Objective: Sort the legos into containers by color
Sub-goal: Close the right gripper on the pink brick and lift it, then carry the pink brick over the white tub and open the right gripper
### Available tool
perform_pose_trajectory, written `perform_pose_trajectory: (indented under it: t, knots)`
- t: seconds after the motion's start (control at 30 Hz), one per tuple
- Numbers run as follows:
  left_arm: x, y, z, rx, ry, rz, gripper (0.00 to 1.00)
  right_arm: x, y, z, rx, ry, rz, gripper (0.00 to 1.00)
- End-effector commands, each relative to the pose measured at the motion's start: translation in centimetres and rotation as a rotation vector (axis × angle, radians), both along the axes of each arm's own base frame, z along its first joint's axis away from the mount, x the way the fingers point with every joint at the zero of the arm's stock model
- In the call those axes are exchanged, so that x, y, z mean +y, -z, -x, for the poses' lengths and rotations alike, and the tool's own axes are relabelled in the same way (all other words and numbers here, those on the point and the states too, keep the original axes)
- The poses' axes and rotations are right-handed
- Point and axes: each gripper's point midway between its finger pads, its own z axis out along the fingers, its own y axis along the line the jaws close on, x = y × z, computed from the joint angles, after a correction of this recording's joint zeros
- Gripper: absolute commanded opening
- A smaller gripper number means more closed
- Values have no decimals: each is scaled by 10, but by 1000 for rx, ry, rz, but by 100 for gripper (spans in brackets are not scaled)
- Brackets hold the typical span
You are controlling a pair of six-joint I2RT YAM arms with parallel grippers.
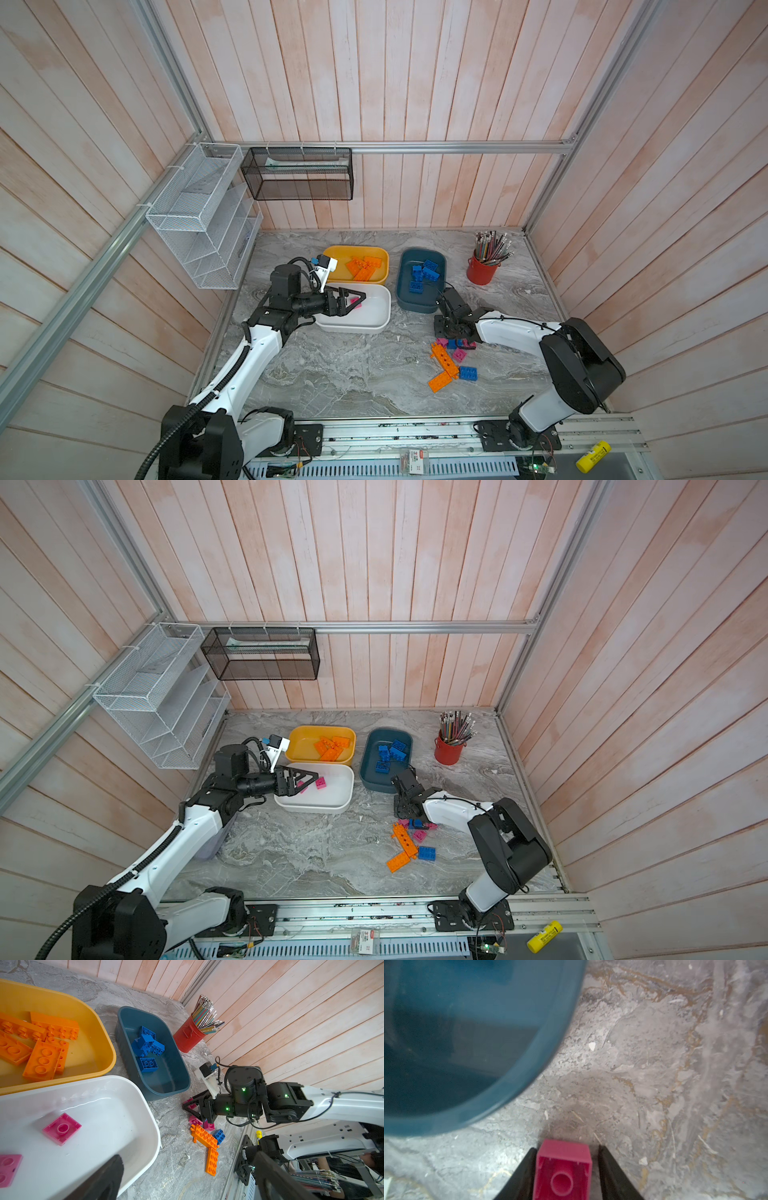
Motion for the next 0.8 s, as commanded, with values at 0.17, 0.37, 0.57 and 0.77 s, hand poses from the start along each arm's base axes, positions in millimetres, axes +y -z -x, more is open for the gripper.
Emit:
perform_pose_trajectory:
  t: [0.17, 0.37, 0.57, 0.77]
  knots:
    - [-3, 3, 7, -11, 32, -1, 100, -11, -4, -7, -12, 34, 51, 28]
    - [-5, -10, 9, -26, 49, 15, 100, -12, -68, -22, -120, 6, 64, 21]
    - [6, -18, 5, -66, -12, -56, 100, 58, -138, -22, -226, -223, -227, 21]
    - [29, -30, -3, -126, -148, -155, 100, 143, -169, -23, -276, -442, -406, 22]
